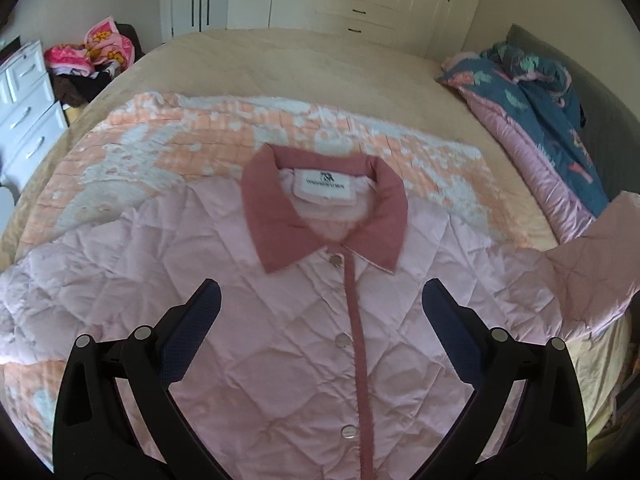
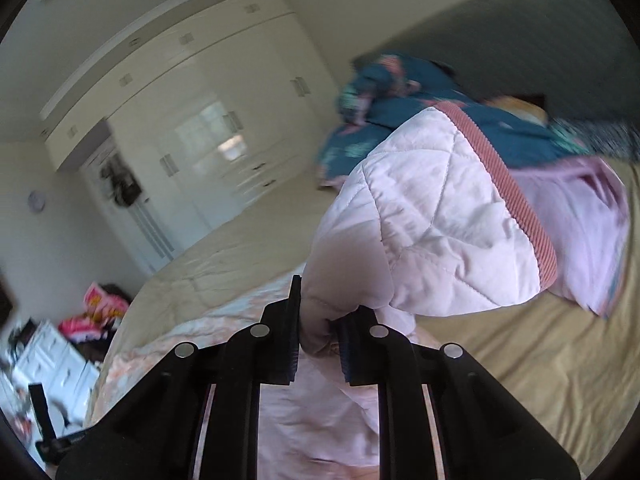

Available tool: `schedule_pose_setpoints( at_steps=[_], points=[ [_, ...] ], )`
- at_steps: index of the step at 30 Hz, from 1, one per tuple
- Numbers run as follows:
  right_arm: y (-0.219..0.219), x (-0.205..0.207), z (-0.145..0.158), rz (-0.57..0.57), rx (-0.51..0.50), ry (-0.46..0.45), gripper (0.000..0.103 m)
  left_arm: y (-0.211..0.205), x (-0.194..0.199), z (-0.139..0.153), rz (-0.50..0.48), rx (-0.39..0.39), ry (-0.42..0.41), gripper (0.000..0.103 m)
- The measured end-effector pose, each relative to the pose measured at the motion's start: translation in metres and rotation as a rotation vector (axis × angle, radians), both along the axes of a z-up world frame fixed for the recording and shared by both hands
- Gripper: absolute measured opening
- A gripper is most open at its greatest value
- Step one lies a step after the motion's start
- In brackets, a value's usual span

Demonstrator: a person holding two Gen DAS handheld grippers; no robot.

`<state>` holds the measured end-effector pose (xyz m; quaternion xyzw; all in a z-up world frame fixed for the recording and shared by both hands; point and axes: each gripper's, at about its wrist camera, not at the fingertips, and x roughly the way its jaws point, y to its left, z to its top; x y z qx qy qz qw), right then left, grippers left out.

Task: Fold large clothes
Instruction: 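Lift the sleeve with the right tool and fold it across the jacket front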

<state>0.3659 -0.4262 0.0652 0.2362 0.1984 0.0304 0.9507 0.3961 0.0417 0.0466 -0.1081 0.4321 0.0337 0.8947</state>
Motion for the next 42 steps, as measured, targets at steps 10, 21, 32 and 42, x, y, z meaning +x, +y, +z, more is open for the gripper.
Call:
schedule_pose_setpoints(
  at_steps=[10,21,32,42],
  points=[
    [0.092,0.011,0.039,0.163,-0.093,-0.048,0.014,0.048,-0.020,0.016,0.028,-0.055,-0.031,0.094],
    [0.176,0.011,0.034,0.307,-0.108,-0.059,0.014,0.098,-0.049,0.006,0.067,-0.151,-0.037,0.094],
    [0.265,0.009,-0.012,0.451,-0.165,0.001,0.014,0.122,-0.071,-0.015,0.061,-0.284,-0.046,0.094],
    [0.341,0.000,-0.080,0.610,-0.332,0.115,0.015,0.136,-0.085,-0.036,0.048,-0.468,-0.084,0.094]
  ],
)
